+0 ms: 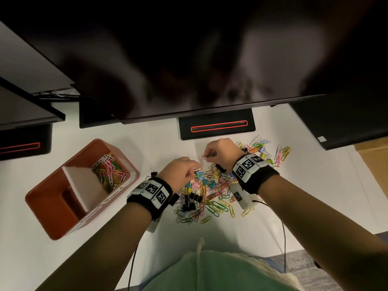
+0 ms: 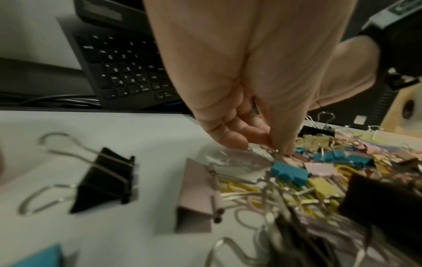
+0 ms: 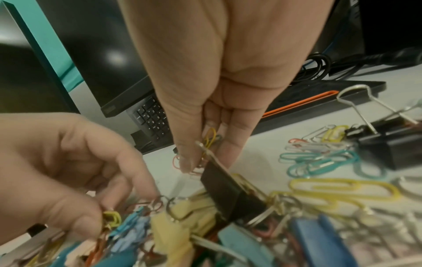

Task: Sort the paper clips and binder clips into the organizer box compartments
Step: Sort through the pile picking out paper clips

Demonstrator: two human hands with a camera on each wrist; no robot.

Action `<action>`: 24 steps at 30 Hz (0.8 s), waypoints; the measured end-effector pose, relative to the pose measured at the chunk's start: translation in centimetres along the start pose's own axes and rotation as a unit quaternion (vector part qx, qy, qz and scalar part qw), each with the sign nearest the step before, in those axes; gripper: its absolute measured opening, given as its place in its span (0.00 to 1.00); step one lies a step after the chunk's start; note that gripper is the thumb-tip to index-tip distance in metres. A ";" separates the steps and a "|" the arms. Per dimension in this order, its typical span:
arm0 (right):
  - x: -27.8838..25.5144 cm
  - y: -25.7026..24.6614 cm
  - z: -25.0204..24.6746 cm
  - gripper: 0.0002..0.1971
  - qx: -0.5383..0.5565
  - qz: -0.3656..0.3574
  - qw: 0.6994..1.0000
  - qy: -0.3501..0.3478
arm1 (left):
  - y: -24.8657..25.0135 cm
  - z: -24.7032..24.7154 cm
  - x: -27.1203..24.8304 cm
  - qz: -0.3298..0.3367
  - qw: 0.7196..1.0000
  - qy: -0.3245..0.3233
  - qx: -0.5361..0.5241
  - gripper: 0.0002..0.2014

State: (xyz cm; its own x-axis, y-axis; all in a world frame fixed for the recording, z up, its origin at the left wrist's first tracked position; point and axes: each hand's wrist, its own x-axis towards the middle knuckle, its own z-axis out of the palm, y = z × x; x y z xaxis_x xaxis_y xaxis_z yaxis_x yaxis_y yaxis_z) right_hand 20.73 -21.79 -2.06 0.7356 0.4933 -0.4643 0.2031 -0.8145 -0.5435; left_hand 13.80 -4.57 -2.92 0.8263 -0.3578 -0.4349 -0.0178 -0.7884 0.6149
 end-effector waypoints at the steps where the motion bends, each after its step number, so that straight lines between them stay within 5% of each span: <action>1: 0.0 0.0 0.1 0.07 0.004 0.001 1.000 0.001 | 0.2 0.2 0.3 0.001 1.000 -0.009 0.010 0.15; 7: -0.1 0.0 0.0 0.07 0.014 0.002 1.000 0.015 | 0.6 0.6 1.0 -0.013 1.000 0.000 -0.004 0.08; 13: -0.3 0.3 -0.1 0.08 0.026 0.016 0.999 0.015 | -1.0 -0.1 0.1 -0.047 0.994 0.081 -0.056 0.08; 19: -0.4 -0.3 -0.1 0.07 0.034 0.011 0.999 0.009 | -0.9 0.1 0.3 -0.078 0.994 0.067 -0.020 0.18; 24: -0.5 -0.8 -0.2 0.07 0.032 0.006 0.999 0.011 | -1.1 0.8 0.7 -0.084 0.989 0.121 0.001 0.06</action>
State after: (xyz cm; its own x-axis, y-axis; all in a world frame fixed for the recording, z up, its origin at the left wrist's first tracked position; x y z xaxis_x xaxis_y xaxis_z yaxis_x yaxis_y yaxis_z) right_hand 20.30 -21.44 -1.25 0.7516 0.4763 -0.4564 0.1533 -0.7990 -0.5814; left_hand 13.98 -4.32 -4.46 0.9282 -0.0907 -0.3610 0.1315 -0.8274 0.5460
